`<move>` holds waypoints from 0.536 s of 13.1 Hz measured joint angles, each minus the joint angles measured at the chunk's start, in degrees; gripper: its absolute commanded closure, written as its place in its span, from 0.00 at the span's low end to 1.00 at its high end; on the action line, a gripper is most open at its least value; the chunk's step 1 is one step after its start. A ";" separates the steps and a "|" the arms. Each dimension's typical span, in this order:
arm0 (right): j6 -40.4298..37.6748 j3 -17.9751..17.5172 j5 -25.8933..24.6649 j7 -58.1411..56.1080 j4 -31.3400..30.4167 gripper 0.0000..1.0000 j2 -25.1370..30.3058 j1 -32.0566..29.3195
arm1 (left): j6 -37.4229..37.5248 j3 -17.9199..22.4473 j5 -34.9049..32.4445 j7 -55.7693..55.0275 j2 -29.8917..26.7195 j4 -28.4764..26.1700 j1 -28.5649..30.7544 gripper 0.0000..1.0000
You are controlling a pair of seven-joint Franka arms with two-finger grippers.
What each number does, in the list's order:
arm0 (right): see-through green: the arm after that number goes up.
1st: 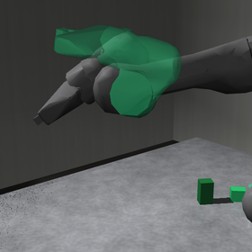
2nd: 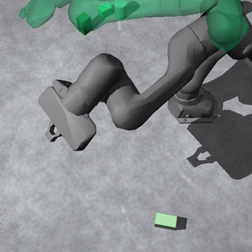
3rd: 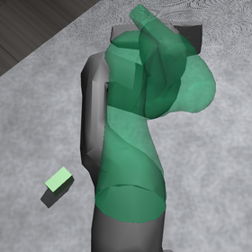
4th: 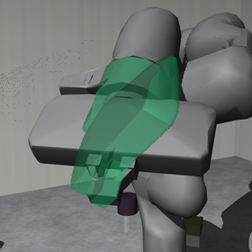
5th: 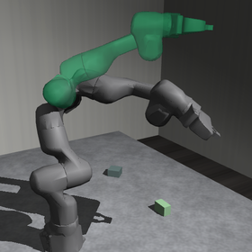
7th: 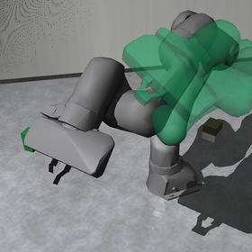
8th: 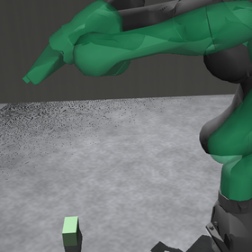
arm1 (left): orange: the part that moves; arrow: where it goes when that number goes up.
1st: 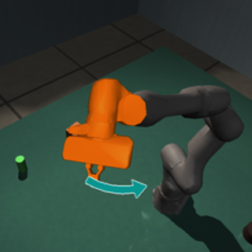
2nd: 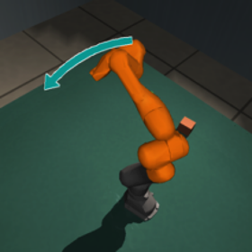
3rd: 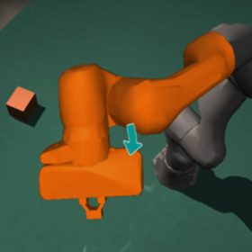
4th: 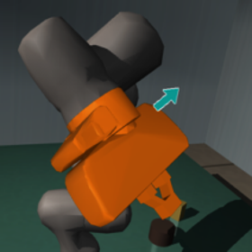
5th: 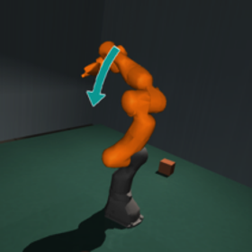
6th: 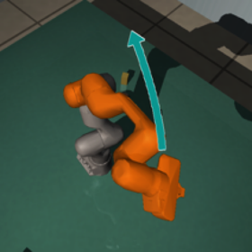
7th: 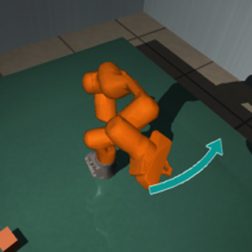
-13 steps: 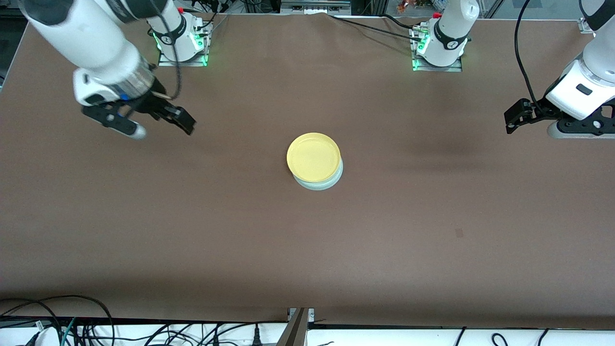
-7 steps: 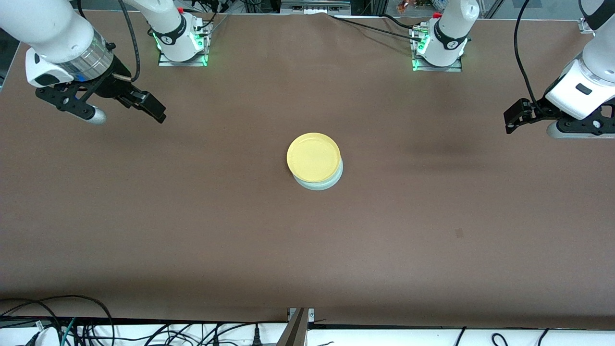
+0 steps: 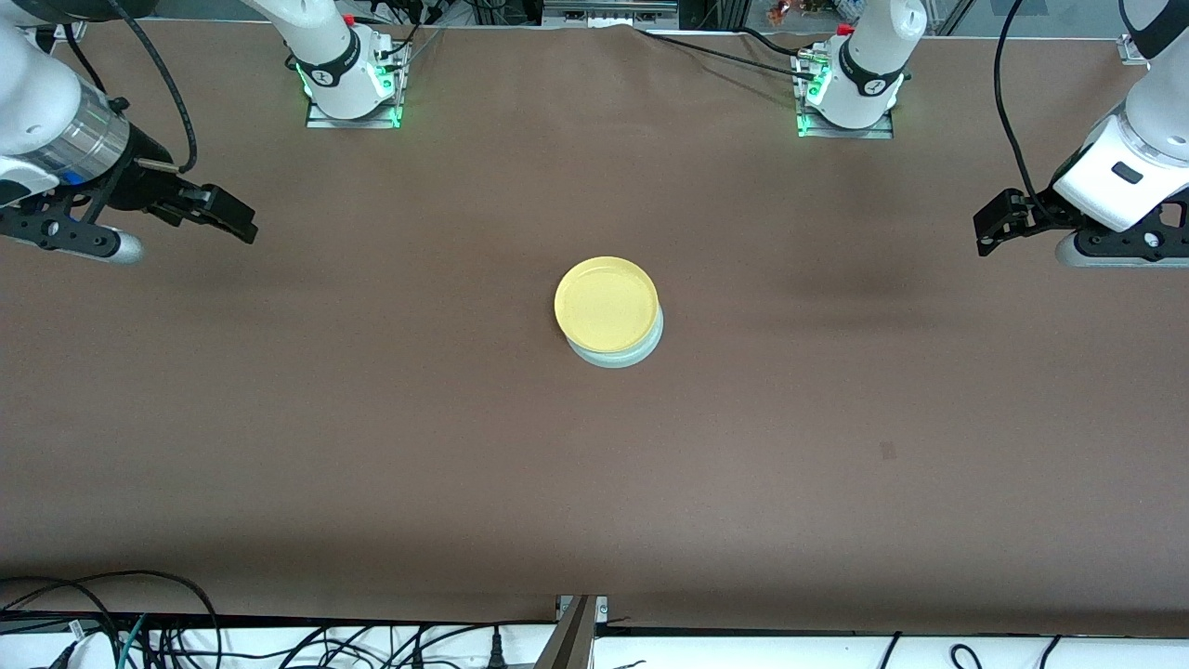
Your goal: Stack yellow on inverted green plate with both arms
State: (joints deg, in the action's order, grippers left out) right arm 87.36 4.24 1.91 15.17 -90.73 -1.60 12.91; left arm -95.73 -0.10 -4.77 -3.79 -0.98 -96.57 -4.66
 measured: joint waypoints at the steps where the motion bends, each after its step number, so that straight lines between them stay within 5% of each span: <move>1: -2.08 -0.06 -0.09 -4.04 -0.28 0.00 0.73 -0.11 | 0.00 0.00 0.00 0.00 0.00 0.01 0.00 0.00; 7: -6.62 0.64 -1.42 -12.83 -0.75 0.00 2.71 -0.78 | 0.03 0.00 0.00 0.00 0.00 0.01 0.00 0.00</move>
State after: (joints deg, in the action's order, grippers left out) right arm 80.75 4.88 0.49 2.34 -91.48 1.11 12.13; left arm -95.70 -0.10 -4.77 -3.79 -0.98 -96.55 -4.66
